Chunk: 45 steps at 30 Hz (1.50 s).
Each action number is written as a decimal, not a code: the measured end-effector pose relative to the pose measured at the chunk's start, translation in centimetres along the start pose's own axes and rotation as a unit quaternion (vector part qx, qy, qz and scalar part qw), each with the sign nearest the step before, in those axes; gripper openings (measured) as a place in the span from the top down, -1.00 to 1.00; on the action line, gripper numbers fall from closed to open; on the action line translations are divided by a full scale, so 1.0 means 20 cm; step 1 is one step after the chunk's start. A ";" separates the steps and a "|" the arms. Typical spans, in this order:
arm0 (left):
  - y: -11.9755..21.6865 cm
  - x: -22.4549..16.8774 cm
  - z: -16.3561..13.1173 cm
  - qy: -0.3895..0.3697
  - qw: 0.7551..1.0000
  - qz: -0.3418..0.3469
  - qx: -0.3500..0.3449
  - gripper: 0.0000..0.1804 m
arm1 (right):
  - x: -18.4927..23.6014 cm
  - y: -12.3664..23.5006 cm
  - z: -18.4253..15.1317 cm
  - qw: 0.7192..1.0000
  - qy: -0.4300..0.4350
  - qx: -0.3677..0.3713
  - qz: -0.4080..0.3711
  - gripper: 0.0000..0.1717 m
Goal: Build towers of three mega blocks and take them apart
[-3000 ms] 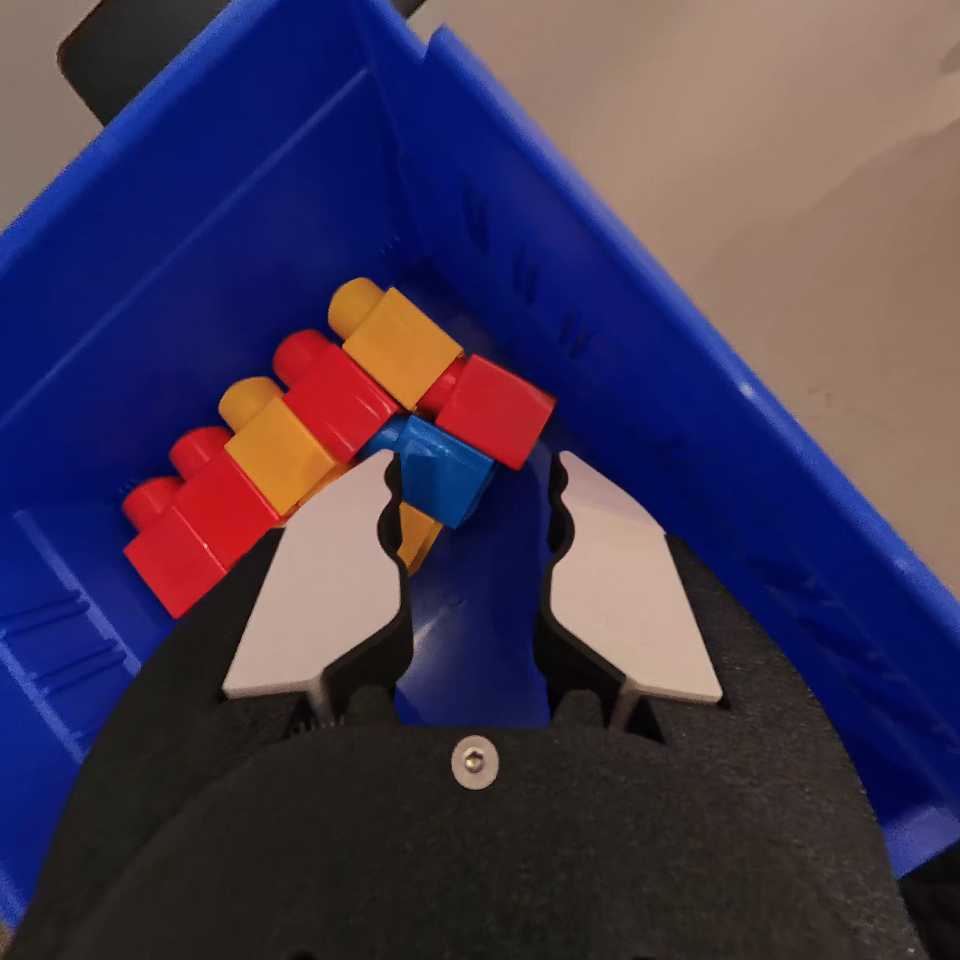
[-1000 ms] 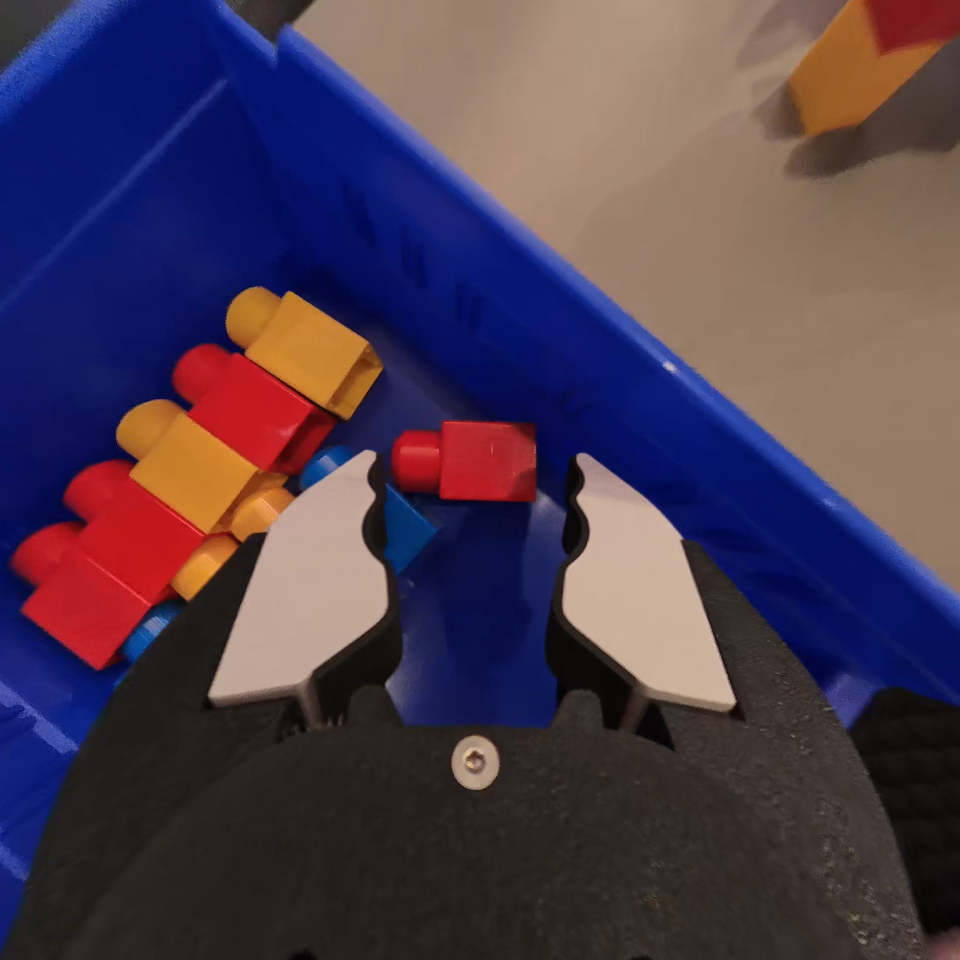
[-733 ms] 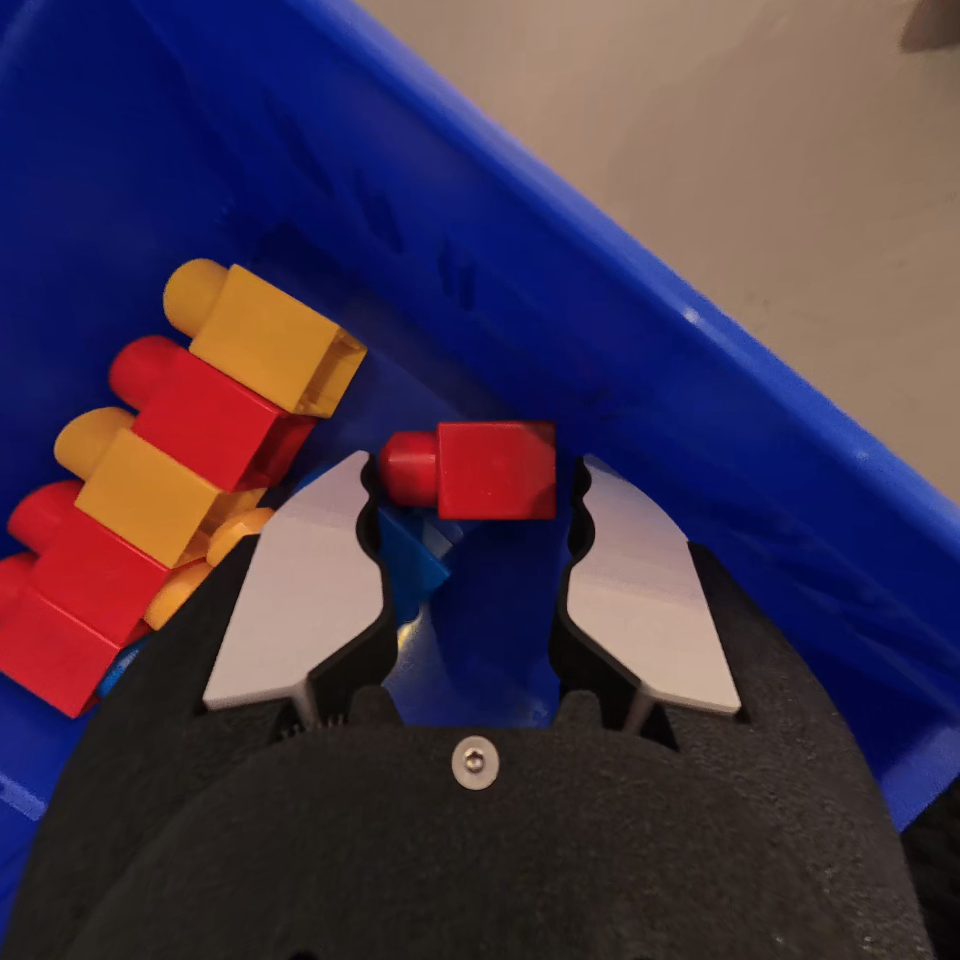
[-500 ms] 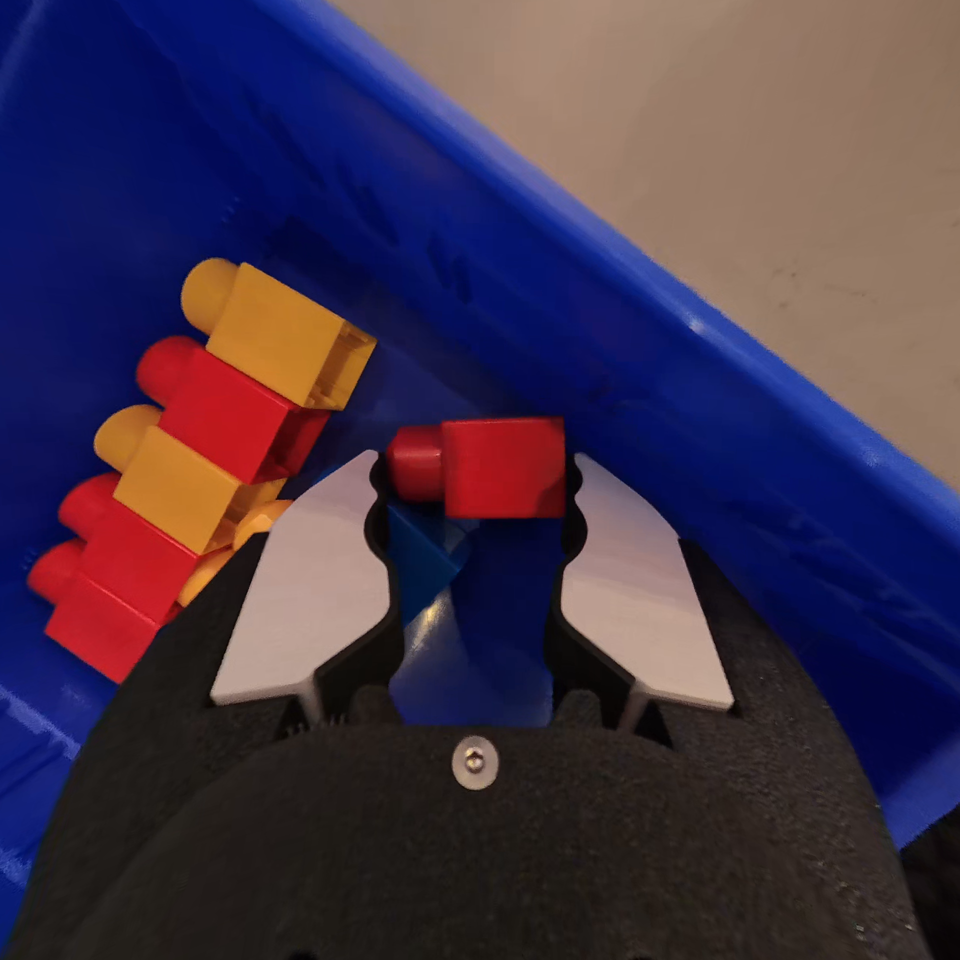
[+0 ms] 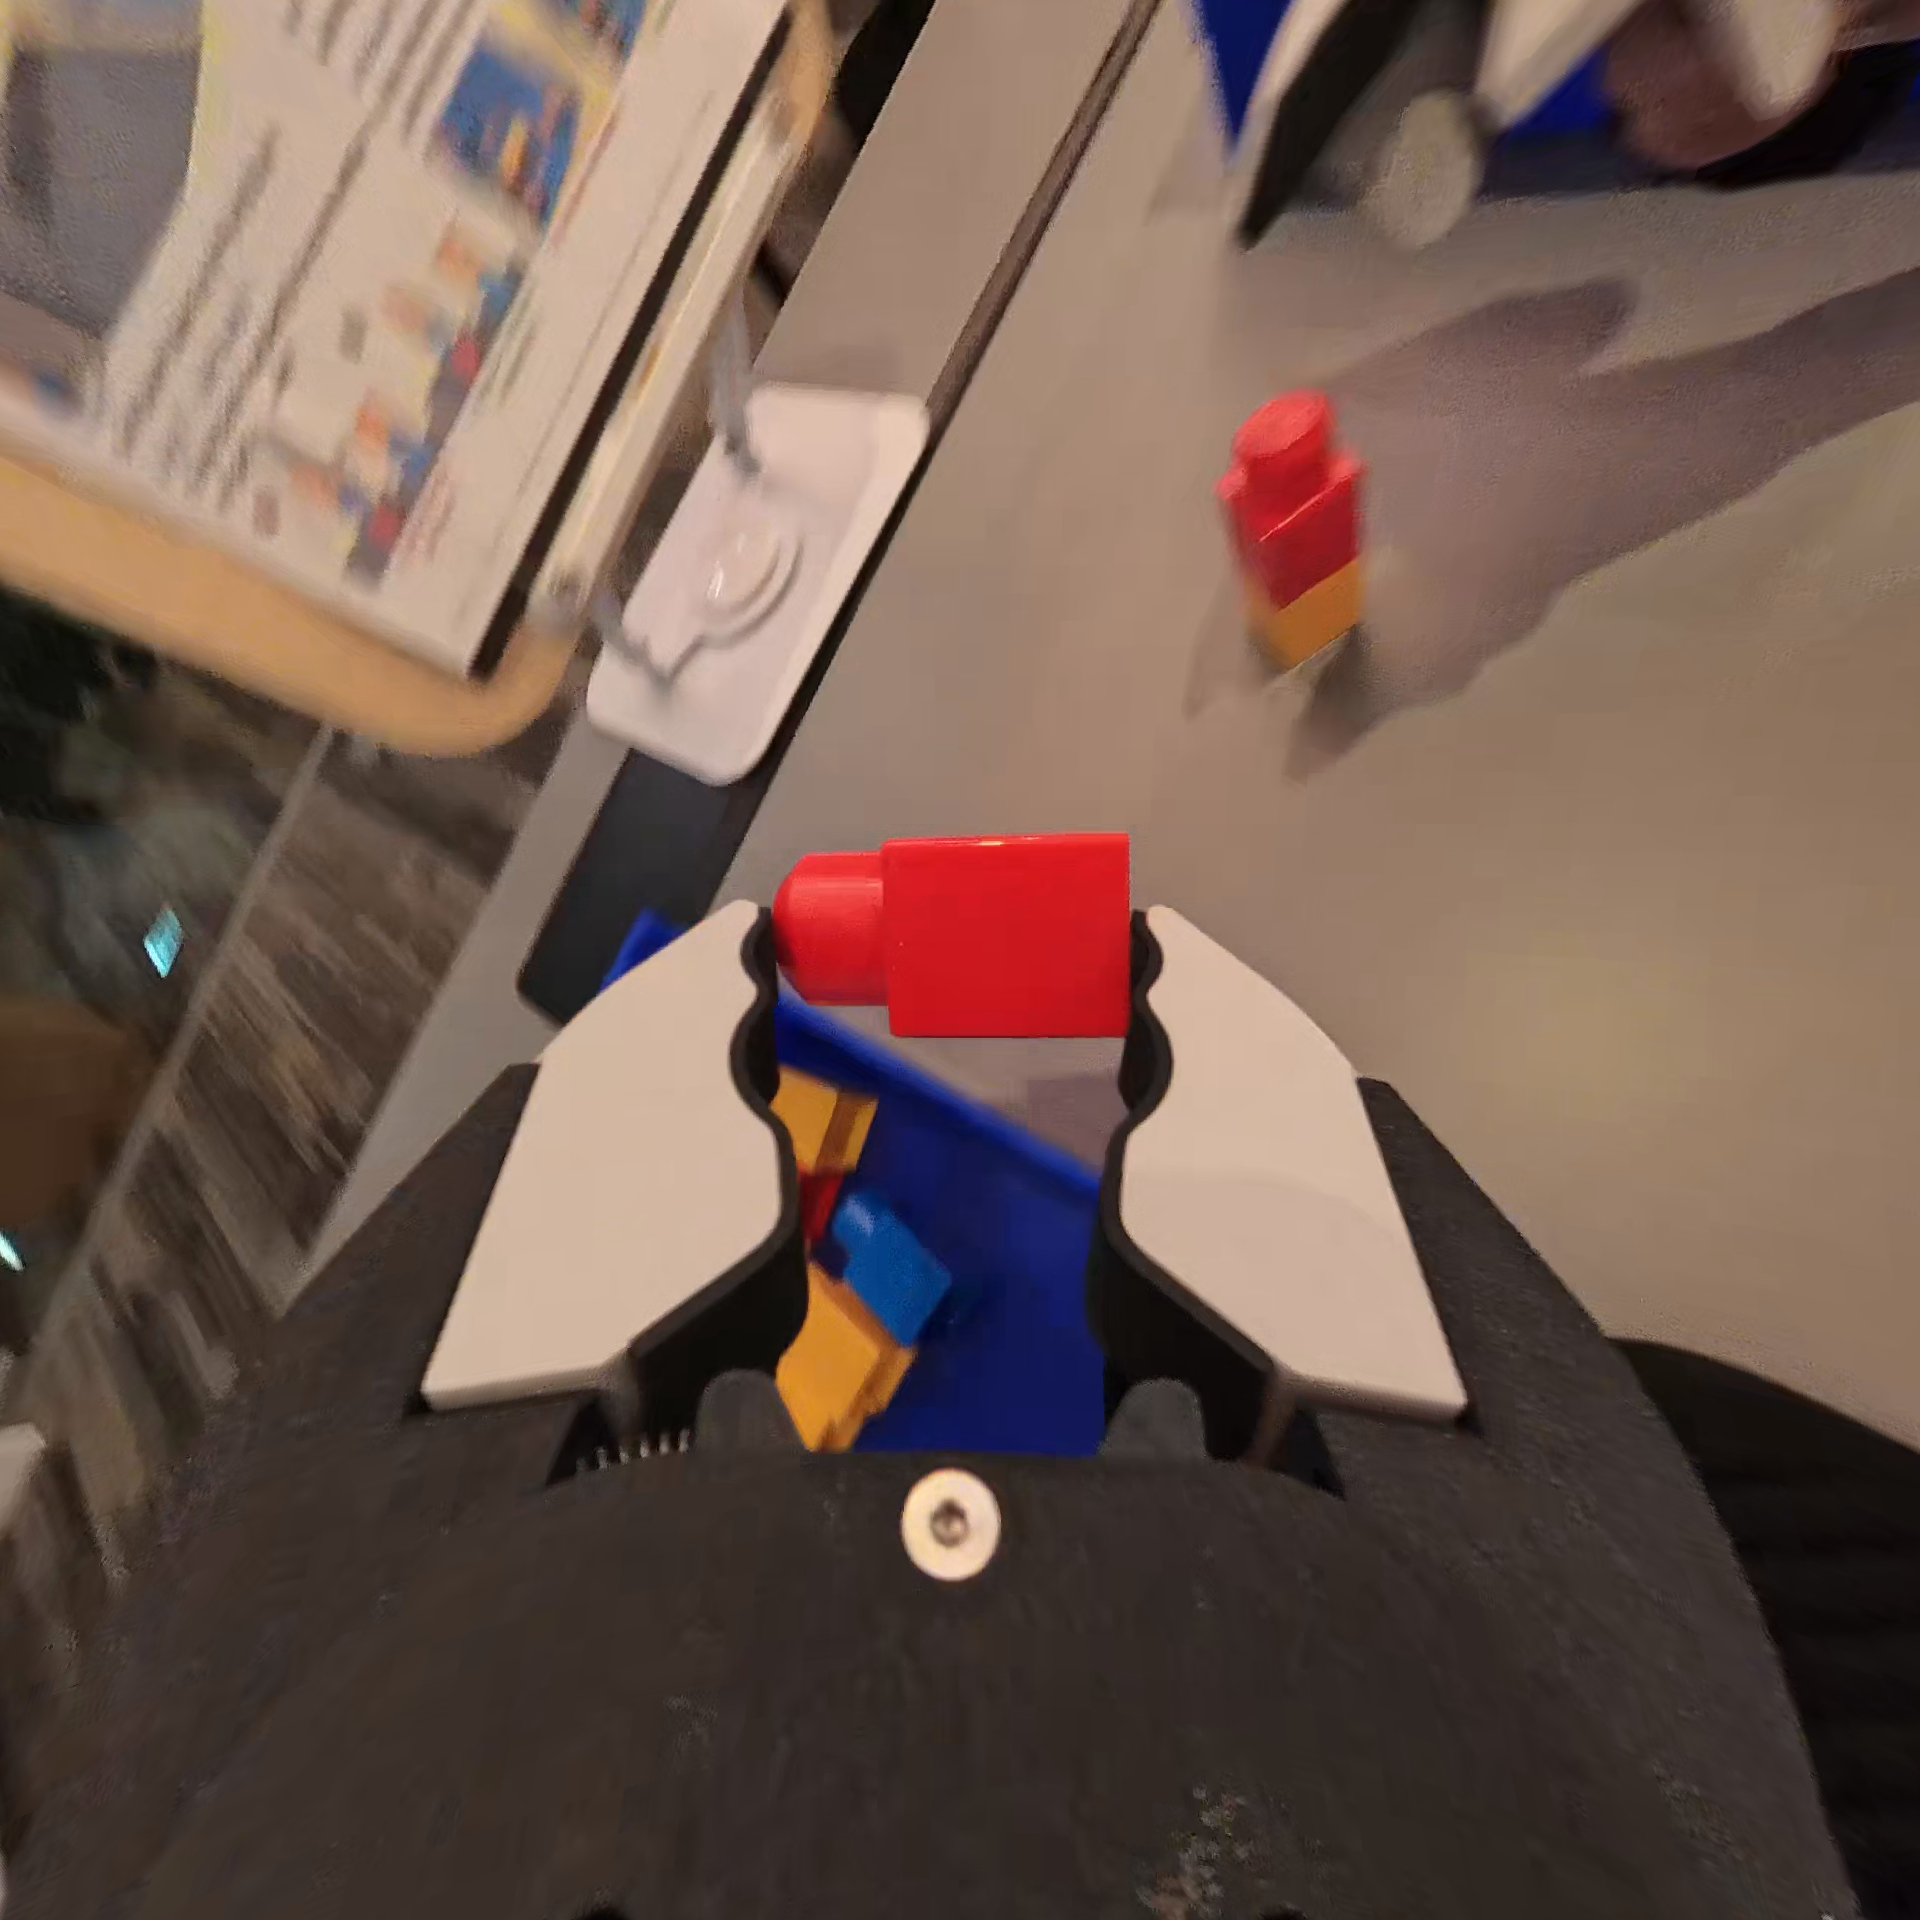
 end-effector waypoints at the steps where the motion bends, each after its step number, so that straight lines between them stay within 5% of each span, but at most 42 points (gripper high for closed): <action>1: -0.01 -0.08 0.08 -0.032 0.999 -0.012 -0.011 0.29 | 0.06 0.00 0.03 0.999 -0.038 -0.011 0.031 0.38; 6: -0.12 -0.39 0.31 -0.134 0.990 -0.046 -0.026 0.29 | 0.18 -0.08 -0.02 0.988 -0.130 0.042 0.070 0.29; 16: -0.32 -0.53 0.32 -0.165 0.985 -0.047 0.012 0.28 | 0.12 -0.09 -0.16 0.978 -0.142 0.146 0.046 0.54; 22: -0.50 -0.42 0.33 0.045 0.994 -0.072 -0.063 -0.07 | -0.07 0.18 0.06 0.990 -0.043 0.076 -0.108 0.55; 26: -0.74 -0.45 0.28 0.252 0.960 -0.102 -0.072 -0.28 | -0.08 0.36 0.24 0.990 -0.005 -0.003 -0.144 0.55; 29: -0.88 -0.52 0.19 0.303 0.948 -0.095 -0.030 -0.42 | -0.06 0.45 0.33 0.987 0.015 -0.043 -0.152 0.55; 36: -0.95 -0.54 0.14 0.215 0.974 0.042 -0.064 0.02 | -0.03 0.49 0.39 0.987 0.019 -0.080 -0.139 0.55; 42: -1.01 -0.57 0.15 0.219 0.973 0.028 -0.071 0.53 | -0.03 0.46 0.38 0.989 0.017 -0.074 -0.128 0.54; 45: -1.00 -0.57 0.15 0.248 0.965 -0.004 -0.080 0.54 | -0.02 0.46 0.38 0.989 0.015 -0.075 -0.124 0.55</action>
Point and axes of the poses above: each gripper's, where its closed fingertips meet, y back along the fingers, z out of its top, x = y × z across the jaws, the point moved 4 cm from there along y, back along the fingers, and after that the axes turned 7 degrees about y, right-handed, at the moved point
